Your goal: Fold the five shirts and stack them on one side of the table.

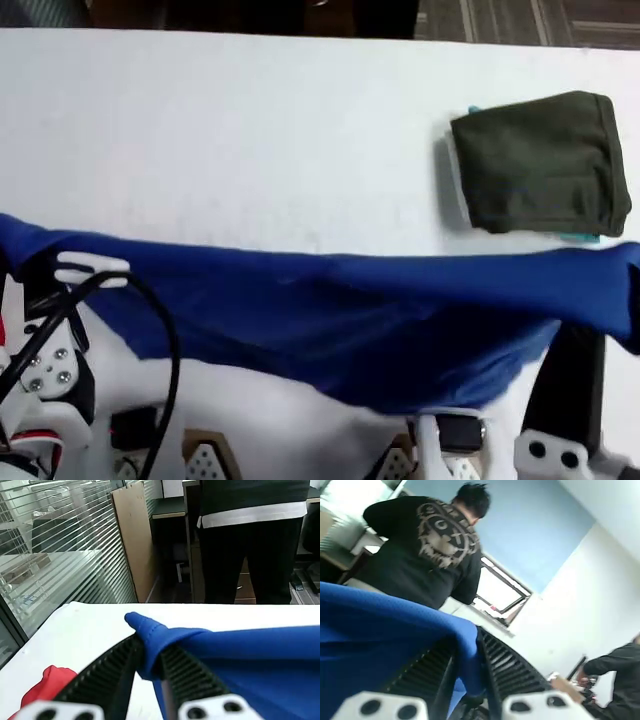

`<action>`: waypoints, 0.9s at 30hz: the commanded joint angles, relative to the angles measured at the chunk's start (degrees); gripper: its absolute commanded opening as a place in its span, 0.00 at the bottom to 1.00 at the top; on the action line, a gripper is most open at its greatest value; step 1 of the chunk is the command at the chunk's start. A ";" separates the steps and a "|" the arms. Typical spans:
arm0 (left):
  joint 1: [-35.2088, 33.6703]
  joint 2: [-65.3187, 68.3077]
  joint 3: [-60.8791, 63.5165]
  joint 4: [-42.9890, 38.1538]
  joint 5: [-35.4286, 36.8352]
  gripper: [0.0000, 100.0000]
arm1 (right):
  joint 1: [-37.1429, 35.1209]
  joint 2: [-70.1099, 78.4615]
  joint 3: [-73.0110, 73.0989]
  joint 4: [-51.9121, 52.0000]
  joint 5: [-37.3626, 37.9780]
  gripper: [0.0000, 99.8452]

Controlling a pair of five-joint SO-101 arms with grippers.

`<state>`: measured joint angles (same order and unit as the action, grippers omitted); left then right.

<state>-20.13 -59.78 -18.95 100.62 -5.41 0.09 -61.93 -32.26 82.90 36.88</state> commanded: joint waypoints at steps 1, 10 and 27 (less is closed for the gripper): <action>0.44 -1.23 -0.48 0.97 1.67 0.03 | 1.01 -0.04 -3.16 2.86 0.00 0.02; 0.44 -2.02 14.55 -0.70 1.67 0.03 | -4.00 0.31 10.64 6.64 -1.85 0.02; 0.88 37.01 19.74 -23.30 0.09 0.03 | -6.11 9.71 63.82 -40.75 -2.46 0.02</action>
<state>-19.52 -30.15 5.67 80.31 -4.53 -6.24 -57.27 31.03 49.32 34.95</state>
